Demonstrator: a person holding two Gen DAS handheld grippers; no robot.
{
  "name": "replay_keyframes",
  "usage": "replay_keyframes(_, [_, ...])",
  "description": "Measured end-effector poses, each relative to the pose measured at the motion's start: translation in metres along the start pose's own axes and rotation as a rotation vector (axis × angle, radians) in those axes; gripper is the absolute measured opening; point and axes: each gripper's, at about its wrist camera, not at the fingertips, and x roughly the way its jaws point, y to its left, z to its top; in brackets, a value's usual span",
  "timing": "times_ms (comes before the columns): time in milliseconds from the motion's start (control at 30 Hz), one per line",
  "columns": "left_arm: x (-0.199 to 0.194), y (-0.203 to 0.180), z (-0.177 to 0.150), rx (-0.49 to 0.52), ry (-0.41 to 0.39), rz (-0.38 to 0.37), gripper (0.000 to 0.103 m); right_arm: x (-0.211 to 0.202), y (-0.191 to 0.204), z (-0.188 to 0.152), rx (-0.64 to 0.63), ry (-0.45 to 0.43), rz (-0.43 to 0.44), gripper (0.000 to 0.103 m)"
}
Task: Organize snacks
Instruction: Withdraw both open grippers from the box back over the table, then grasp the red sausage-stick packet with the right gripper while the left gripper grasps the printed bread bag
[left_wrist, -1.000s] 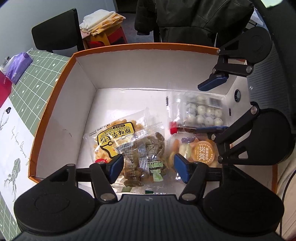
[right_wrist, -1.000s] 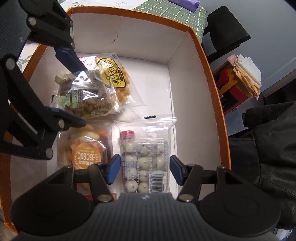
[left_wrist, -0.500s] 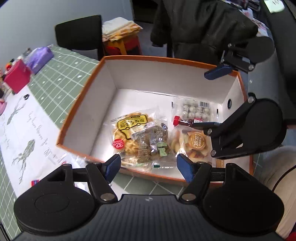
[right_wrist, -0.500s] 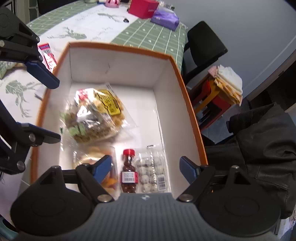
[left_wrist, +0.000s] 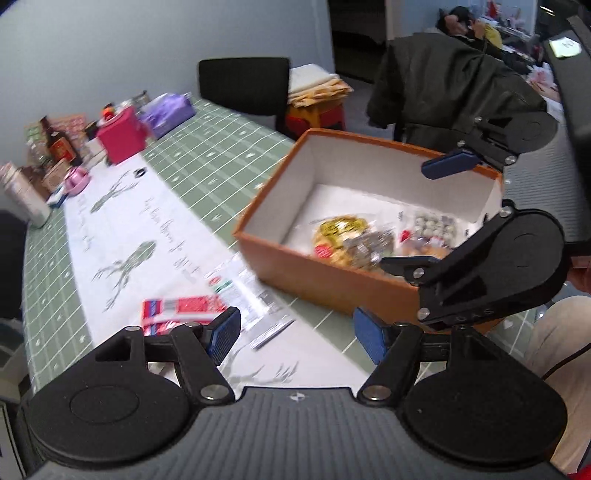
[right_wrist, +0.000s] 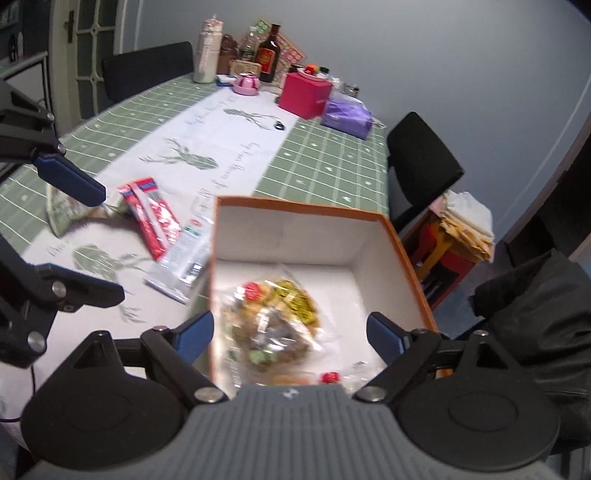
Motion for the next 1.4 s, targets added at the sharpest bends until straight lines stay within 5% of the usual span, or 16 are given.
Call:
replay_keyframes(333, [0.001,0.074,-0.051,-0.044,0.044,0.125,0.083,0.020,0.068,0.017,-0.070,-0.038,0.130,0.086])
replay_keyframes(667, [0.051,0.123,-0.094,-0.059,0.106,0.208,0.084,0.081,0.114,0.024,-0.118,-0.037,0.234,0.076])
replay_keyframes(1400, [0.131,0.161,-0.101,-0.023,0.227,0.258,0.087,0.181,0.146,0.066,-0.267,0.010,0.160,0.069])
